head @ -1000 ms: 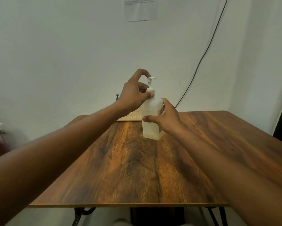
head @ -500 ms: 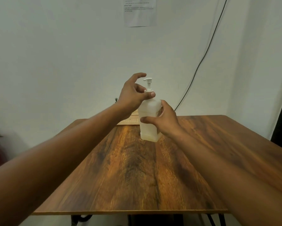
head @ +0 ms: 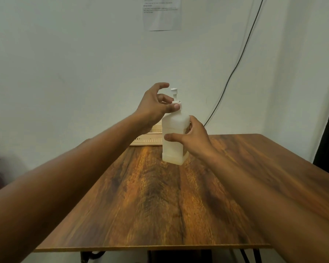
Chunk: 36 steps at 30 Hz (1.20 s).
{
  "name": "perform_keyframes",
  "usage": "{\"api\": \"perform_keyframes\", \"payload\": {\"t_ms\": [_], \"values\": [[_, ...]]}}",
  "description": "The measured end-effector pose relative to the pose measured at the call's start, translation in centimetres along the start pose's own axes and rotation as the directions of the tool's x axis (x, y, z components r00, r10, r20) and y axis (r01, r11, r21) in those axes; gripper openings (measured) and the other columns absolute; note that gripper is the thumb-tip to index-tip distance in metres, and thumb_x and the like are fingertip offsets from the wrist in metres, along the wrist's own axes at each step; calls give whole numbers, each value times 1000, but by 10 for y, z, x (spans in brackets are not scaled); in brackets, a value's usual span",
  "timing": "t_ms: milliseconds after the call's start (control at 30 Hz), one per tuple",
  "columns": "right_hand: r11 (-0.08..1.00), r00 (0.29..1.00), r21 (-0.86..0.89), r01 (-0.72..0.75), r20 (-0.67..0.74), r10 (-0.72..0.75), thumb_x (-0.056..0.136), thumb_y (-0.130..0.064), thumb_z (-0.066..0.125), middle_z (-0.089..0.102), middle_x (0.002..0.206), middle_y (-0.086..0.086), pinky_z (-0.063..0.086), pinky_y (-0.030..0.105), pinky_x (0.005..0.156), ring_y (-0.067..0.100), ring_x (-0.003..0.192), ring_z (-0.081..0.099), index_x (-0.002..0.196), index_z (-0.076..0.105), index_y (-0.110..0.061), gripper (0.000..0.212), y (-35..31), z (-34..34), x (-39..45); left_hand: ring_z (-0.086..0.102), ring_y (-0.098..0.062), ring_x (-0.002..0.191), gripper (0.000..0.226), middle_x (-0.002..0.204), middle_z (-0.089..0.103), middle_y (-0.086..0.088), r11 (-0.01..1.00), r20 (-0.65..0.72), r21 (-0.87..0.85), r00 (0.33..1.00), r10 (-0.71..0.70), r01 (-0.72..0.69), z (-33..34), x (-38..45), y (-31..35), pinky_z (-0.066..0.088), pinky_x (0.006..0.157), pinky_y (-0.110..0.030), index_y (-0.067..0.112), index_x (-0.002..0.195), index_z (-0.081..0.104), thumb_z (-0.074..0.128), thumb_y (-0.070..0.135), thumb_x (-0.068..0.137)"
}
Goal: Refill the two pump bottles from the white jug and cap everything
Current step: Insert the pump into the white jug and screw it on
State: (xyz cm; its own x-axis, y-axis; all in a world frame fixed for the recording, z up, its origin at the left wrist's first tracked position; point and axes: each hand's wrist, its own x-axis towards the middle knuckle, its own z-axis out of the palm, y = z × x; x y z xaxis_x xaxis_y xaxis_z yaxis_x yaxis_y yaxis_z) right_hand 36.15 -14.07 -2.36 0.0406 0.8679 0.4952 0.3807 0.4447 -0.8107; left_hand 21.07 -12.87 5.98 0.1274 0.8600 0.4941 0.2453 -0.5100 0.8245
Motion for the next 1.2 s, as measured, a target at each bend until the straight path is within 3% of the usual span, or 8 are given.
{"api": "perform_keyframes", "payload": {"t_ms": [267, 367, 500, 633, 733, 833, 967, 1200], "values": [[1000, 1000, -19, 0, 23, 1, 74, -38, 90, 59, 122, -3, 53, 28, 74, 8, 98, 58, 133, 49, -23, 74, -4, -3, -2, 69, -21, 118, 34, 115, 78, -2, 999, 295, -28, 955, -29, 40, -15, 6, 3, 40, 115, -53, 10, 135, 56, 55, 1, 102], [1000, 1000, -25, 16, 4, -16, 71, -40, 91, 61, 117, -5, 53, 29, 71, 9, 98, 59, 129, 51, -23, 72, -8, -2, 0, 69, -16, 113, 27, 112, 78, 1, 1000, 199, -15, 980, 5, -2, -10, 2, 3, 48, 103, -45, 6, 121, 67, 66, 22, 100], [1000, 1000, -20, 23, -2, -23, 72, -40, 91, 62, 120, -3, 57, 31, 76, 12, 100, 60, 130, 50, -22, 73, -13, 0, 2, 70, -19, 95, 16, 105, 78, -6, 993, 38, -110, 998, 41, -36, -3, 5, -1, 60, 94, -42, 0, 91, 72, 76, 15, 91], [1000, 1000, -24, 16, 7, -16, 71, -36, 92, 61, 124, 0, 60, 41, 85, 18, 105, 61, 135, 49, -21, 78, -10, -6, 2, 71, -13, 101, 21, 112, 77, 0, 997, 231, -69, 972, -28, 46, -13, 12, 0, 56, 85, -30, 0, 117, 72, 59, 6, 101], [1000, 1000, -28, 14, 20, -14, 70, -40, 91, 62, 121, -2, 60, 39, 82, 14, 102, 62, 133, 50, -22, 77, -9, -9, 1, 69, -18, 115, 27, 117, 77, -2, 993, 303, -87, 952, -50, 79, -18, 13, 0, 51, 98, -38, 9, 125, 67, 52, 4, 104], [1000, 1000, -27, 11, 5, -11, 71, -44, 91, 62, 120, -4, 59, 37, 81, 11, 100, 61, 133, 50, -24, 77, -12, -9, 3, 66, -19, 118, 22, 117, 77, -3, 989, 271, -120, 961, -51, 87, -13, 12, 2, 46, 101, -43, 12, 122, 69, 58, 13, 103], [999, 1000, -36, 15, 13, -14, 70, -43, 91, 62, 119, -5, 59, 36, 81, 11, 99, 62, 132, 50, -24, 76, -17, -8, 2, 69, -13, 90, 13, 92, 74, -3, 985, 93, -170, 996, -15, 31, -1, 8, 4, 54, 83, -36, 13, 97, 77, 77, 25, 91], [999, 999, 41, -32, 42, 30, 71, -39, 91, 64, 122, 1, 60, 52, 90, 21, 107, 64, 132, 53, -21, 74, -12, -17, -3, 68, -20, 113, 20, 114, 78, -5, 975, 249, -194, 967, -60, 111, -3, 8, 3, 47, 104, -50, 10, 121, 65, 56, 12, 104]]}}
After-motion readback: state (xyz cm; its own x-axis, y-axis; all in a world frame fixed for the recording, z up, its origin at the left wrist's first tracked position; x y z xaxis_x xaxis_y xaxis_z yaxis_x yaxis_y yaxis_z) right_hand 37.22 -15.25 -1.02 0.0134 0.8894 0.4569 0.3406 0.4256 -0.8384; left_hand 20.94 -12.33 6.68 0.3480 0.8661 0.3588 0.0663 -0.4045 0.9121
